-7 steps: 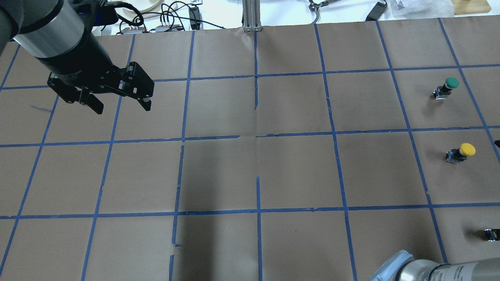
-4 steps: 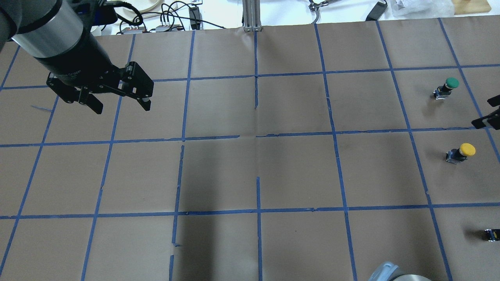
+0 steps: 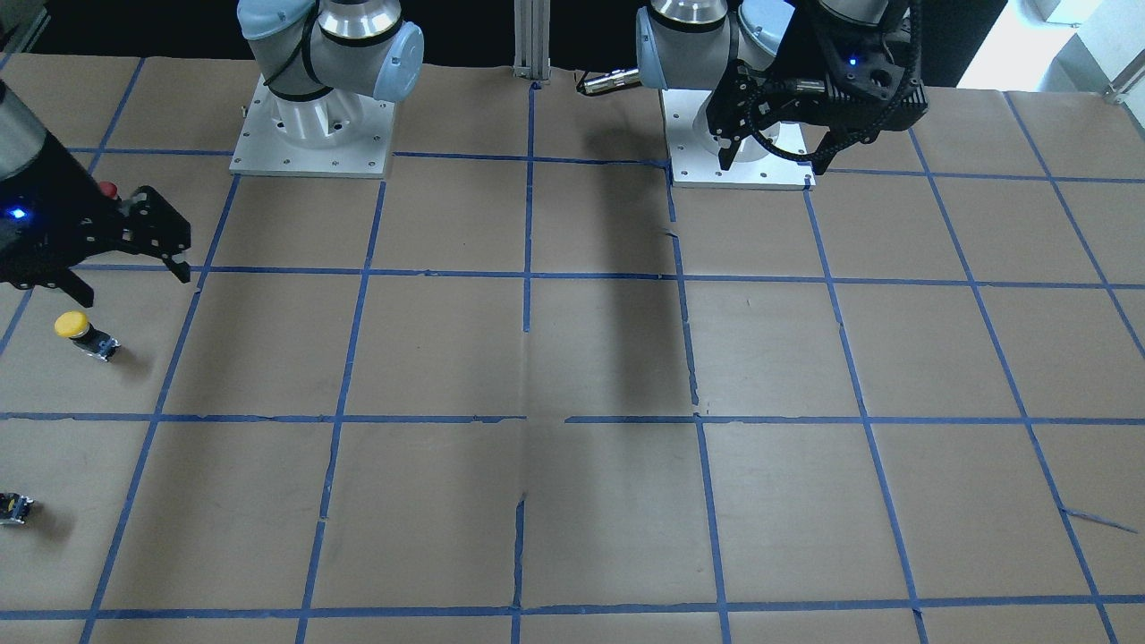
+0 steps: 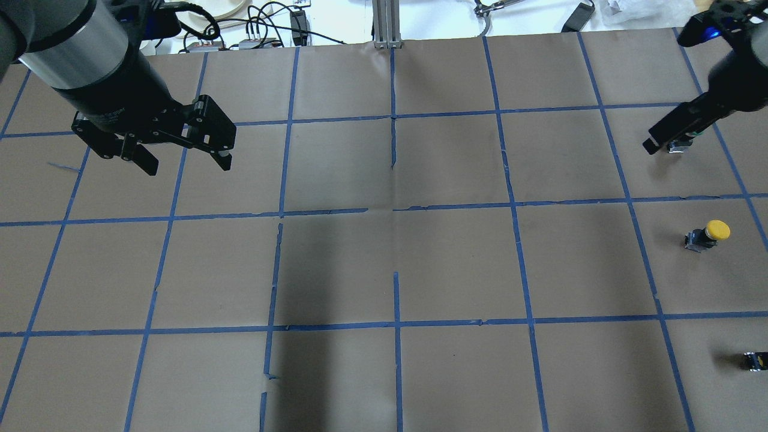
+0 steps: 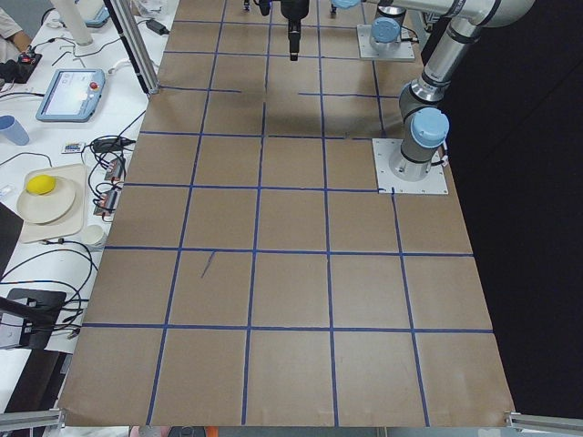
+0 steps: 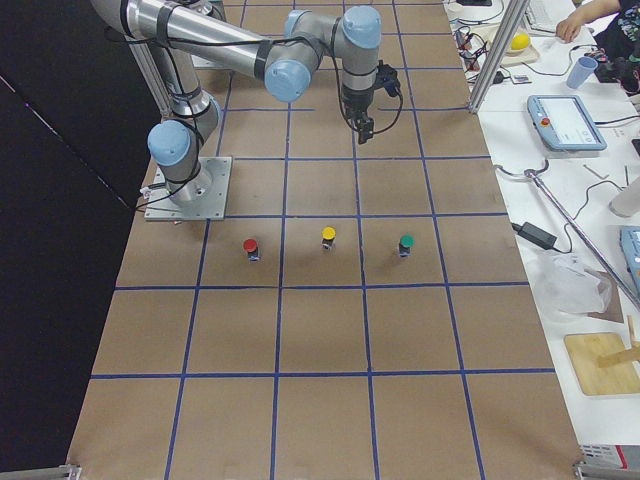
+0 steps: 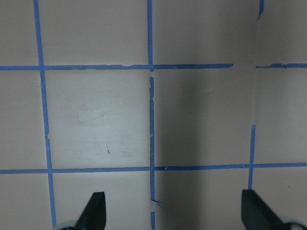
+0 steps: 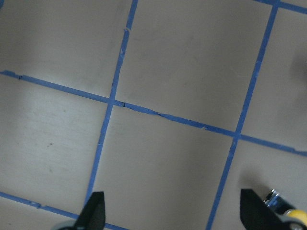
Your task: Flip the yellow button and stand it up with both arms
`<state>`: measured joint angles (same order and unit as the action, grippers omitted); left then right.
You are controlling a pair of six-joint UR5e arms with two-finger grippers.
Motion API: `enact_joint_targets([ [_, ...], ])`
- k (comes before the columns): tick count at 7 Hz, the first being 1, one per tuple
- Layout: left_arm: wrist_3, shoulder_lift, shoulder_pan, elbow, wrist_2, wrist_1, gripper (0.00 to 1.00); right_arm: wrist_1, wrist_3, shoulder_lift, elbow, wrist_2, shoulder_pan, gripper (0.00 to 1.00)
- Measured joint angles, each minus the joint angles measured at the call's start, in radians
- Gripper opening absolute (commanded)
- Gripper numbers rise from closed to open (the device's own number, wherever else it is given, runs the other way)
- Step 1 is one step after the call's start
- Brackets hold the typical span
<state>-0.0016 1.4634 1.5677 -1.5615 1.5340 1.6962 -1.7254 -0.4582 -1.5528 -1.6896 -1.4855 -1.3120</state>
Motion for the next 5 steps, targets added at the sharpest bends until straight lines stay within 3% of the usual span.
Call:
enact_joint_targets([
  [2, 0.000, 0.000, 0.000, 0.000, 0.001, 0.000, 1.00, 0.121, 0.418, -0.005, 0.058, -0.044, -0.157, 1.00],
  [5, 0.000, 0.000, 0.000, -0.001, 0.001, 0.000, 1.00, 0.211, 0.619, -0.050, 0.074, -0.066, -0.253, 1.00],
])
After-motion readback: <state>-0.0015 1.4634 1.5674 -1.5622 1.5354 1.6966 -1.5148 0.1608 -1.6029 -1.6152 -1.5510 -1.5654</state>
